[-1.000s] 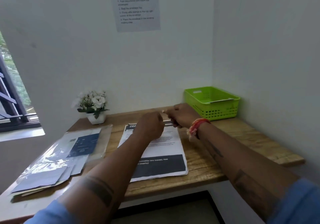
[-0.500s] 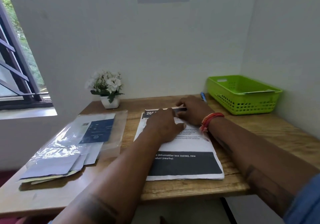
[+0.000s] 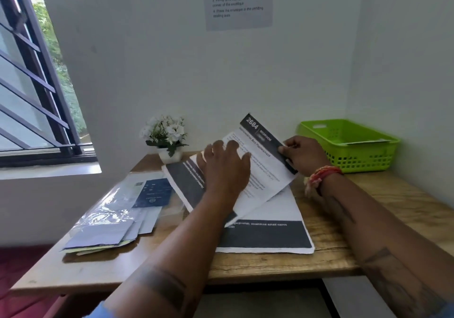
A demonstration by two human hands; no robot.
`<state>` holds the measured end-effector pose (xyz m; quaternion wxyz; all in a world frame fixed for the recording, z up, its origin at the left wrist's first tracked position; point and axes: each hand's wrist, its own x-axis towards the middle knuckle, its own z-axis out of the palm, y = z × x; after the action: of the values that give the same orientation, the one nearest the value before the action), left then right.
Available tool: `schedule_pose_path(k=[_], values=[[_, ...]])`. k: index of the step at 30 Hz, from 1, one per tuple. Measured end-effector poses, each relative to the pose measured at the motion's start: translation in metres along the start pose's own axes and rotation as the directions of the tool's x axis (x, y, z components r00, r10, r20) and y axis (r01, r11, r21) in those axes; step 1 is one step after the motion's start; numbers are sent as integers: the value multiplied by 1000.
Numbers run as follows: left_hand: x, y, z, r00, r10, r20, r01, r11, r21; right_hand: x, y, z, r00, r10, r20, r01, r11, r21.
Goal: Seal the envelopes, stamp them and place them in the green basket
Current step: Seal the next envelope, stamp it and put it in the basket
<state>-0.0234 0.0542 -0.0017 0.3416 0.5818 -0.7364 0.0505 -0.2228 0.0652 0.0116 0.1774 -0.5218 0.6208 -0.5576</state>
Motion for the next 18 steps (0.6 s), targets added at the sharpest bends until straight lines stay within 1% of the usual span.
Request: schedule_pose_path(k=[1, 2, 3, 4, 6, 8, 9, 10, 11, 12, 13, 14, 15, 16, 17, 18], values=[[-2, 6, 1, 999, 40, 21, -40, 999, -2, -3, -5, -3, 999, 49, 21, -49, 999, -17], [-5, 12, 2, 996, 70, 59, -69, 997, -17, -5, -8, -6, 993, 87, 76, -77, 989, -125], [-6, 18, 3, 989, 89, 115, -85, 996, -35, -7, -10, -8, 982, 145, 126, -103, 951, -292], [-7, 22, 4, 979, 96, 181, -90, 995, -43, -12, -13, -10, 975, 163, 151, -92, 915, -393], [-9, 23, 8, 944, 90, 317, -81, 996, -44, -21, -11, -13, 961, 121, 247, 50, 806, -590], [-10, 15, 16, 890, 70, 450, -44, 997, -69, -21, -3, -15, 951, 88, 296, 136, 740, -659], [-12, 10, 18, 864, 61, 500, -21, 996, -84, -21, -3, -16, 960, 86, 266, 94, 796, -598], [-13, 6, 18, 845, 60, 532, -9, 995, -97, -19, -2, -17, 964, 137, 228, -14, 881, -474], [-12, 3, 19, 837, 66, 543, -10, 994, -105, -21, -2, -17, 956, 200, 215, -136, 950, -280], [-11, 0, 19, 833, 79, 548, -24, 994, -107, -22, -1, -18, 941, 258, 217, -249, 966, -68], [-10, -2, 19, 826, 101, 555, -48, 993, -110, -23, 0, -18, 917, 302, 261, -338, 935, 105], [-8, -5, 18, 817, 132, 562, -77, 990, -122, -25, -1, -17, 897, 313, 312, -380, 906, 185], [-7, -7, 18, 806, 165, 569, -99, 984, -145, -26, -1, -16, 892, 292, 345, -376, 903, 208], [-6, -8, 17, 794, 196, 575, -110, 977, -180, -28, -2, -14, 898, 248, 364, -328, 928, 178], [-6, -9, 14, 784, 219, 581, -103, 969, -226, -29, -2, -14, 916, 173, 361, -213, 974, 75], [-3, -10, 14, 780, 229, 583, -78, 959, -272, -30, -3, -13, 932, 83, 353, -69, 996, -52]])
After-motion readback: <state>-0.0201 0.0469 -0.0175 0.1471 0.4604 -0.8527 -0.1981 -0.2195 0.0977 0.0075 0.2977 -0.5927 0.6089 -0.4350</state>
